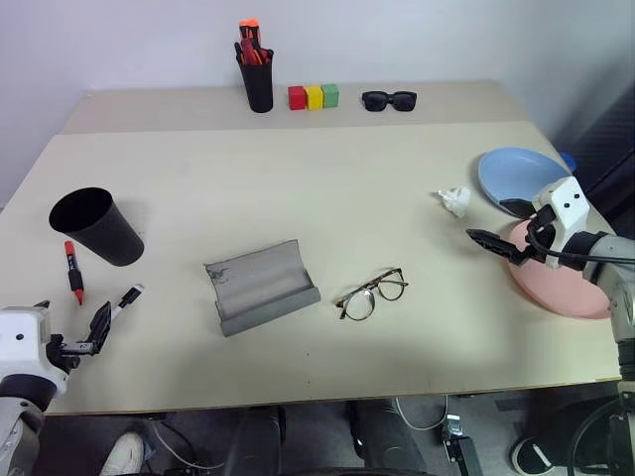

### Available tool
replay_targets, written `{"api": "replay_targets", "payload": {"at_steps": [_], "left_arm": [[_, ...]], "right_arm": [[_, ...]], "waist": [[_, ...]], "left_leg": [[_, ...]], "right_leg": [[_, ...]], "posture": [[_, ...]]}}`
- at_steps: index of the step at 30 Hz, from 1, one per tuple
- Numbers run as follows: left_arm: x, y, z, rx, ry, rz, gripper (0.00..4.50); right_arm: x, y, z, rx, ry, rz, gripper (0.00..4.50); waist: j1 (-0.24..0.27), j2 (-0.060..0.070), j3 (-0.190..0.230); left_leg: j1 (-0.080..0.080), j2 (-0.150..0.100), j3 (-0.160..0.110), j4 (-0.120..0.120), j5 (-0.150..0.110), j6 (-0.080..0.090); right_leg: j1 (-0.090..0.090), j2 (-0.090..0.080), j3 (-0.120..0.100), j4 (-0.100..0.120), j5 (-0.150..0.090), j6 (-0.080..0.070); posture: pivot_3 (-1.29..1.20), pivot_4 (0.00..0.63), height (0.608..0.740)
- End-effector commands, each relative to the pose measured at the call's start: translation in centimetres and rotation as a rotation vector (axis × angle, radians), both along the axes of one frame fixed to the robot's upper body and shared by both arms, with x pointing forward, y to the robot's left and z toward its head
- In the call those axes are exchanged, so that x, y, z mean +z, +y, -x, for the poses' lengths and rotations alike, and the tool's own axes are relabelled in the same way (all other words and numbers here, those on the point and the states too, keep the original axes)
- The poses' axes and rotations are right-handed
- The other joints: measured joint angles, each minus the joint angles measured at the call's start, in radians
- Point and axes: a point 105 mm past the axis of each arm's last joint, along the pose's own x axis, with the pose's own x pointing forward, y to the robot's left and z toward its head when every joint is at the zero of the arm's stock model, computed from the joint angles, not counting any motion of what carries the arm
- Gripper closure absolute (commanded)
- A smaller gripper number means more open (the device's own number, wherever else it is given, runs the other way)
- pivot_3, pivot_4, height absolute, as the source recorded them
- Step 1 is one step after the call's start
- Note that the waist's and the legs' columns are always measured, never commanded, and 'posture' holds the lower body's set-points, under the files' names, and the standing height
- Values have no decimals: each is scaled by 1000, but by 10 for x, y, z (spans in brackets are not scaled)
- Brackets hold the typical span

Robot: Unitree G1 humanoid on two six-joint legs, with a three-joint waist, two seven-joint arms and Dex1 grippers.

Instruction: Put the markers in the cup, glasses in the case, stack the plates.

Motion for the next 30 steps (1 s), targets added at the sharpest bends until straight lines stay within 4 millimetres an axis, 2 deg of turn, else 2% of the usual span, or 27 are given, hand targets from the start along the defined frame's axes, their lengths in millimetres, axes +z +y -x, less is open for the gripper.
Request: {"api": "replay_targets", "payload": {"at_steps": [1,7,12,15,18,21,24,26,30], "left_arm": [[12,-1,3,7,-41,-33,266],[12,0,5,18,-44,-31,266],[11,-8,2,-48,11,-52,266],[10,-17,-5,-117,47,-8,121],[8,-24,-15,-189,136,-22,121],[9,-15,-29,-178,199,-46,121],[7,-7,-45,-163,265,-26,121],[5,-11,-53,-187,310,3,121],[-4,-9,-70,-183,438,70,121]], "right_arm": [[18,3,-5,17,-64,27,0],[20,16,-13,44,-78,29,0],[20,39,-11,116,-90,26,0],[24,72,-6,211,-111,9,0],[26,113,6,345,-119,-28,0],[23,157,23,476,-114,-68,0],[8,197,42,591,-91,-67,0],[1,212,48,623,-92,-52,0],[-4,240,47,626,-130,-78,0]], "waist": [[0,0,0],[1,0,0],[1,0,0],[1,0,0],[0,0,0],[0,0,0],[2,0,0],[2,-1,0],[0,-1,-1]], "left_leg": [[0,0,0,0,0,0],[1,0,0,0,0,0],[1,0,0,0,0,0],[1,0,0,0,0,0],[2,0,-1,1,0,0],[2,1,-1,1,0,0],[2,1,-2,1,0,0],[2,1,-2,1,0,0],[2,1,-2,2,0,0]], "right_leg": [[0,0,0,0,0,0],[0,0,0,1,0,0],[0,0,0,1,0,0],[0,0,0,3,0,0],[0,1,0,4,0,0],[0,2,0,6,0,0],[-1,2,0,9,0,0],[-1,2,0,9,0,0],[-2,2,0,11,0,0]], "posture": [[0,150,740],[0,150,740],[0,150,740],[0,150,740],[0,150,740],[0,150,740],[0,150,740],[0,150,740],[0,150,740]]}}
